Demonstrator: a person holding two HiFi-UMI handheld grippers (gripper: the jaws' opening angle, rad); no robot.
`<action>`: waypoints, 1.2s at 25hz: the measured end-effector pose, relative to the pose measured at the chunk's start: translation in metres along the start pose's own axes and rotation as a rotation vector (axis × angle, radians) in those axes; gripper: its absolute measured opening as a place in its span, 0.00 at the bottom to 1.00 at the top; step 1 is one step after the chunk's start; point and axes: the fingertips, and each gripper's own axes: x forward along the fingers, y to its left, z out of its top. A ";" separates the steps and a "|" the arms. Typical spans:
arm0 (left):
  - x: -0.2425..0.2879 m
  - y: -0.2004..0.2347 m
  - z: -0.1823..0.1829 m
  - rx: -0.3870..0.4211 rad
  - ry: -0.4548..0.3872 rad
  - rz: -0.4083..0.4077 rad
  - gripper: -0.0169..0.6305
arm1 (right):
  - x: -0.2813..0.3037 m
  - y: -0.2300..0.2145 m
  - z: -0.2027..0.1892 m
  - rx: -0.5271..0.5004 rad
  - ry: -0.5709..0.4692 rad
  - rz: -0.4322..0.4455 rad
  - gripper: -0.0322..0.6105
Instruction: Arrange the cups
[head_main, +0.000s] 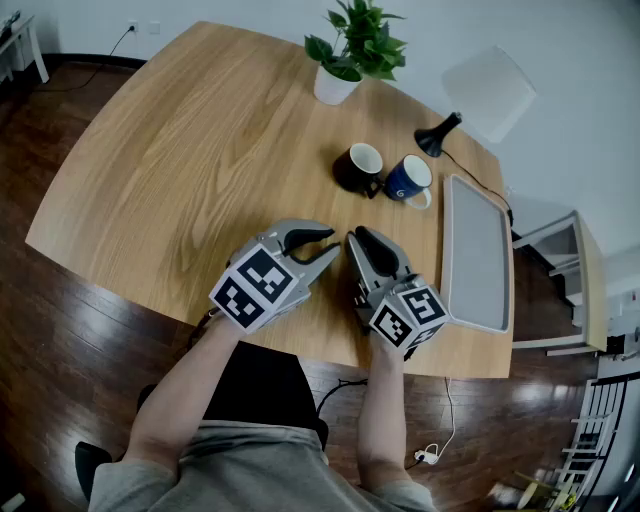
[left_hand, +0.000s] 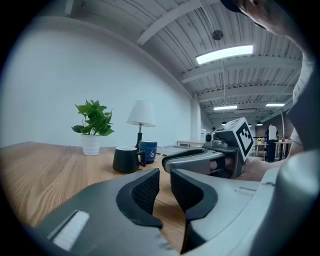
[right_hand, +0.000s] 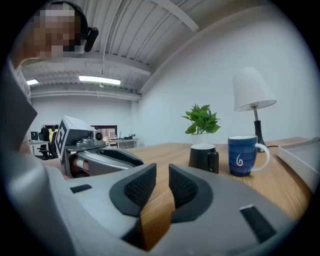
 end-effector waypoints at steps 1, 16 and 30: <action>0.000 0.001 0.000 0.001 0.001 0.001 0.15 | 0.001 0.000 0.000 0.000 -0.001 0.001 0.17; -0.002 0.007 -0.006 0.011 0.021 0.015 0.15 | -0.015 -0.020 0.000 0.010 -0.010 -0.032 0.17; -0.002 0.005 -0.008 0.012 0.022 0.002 0.15 | -0.044 -0.044 -0.005 -0.003 0.016 -0.083 0.16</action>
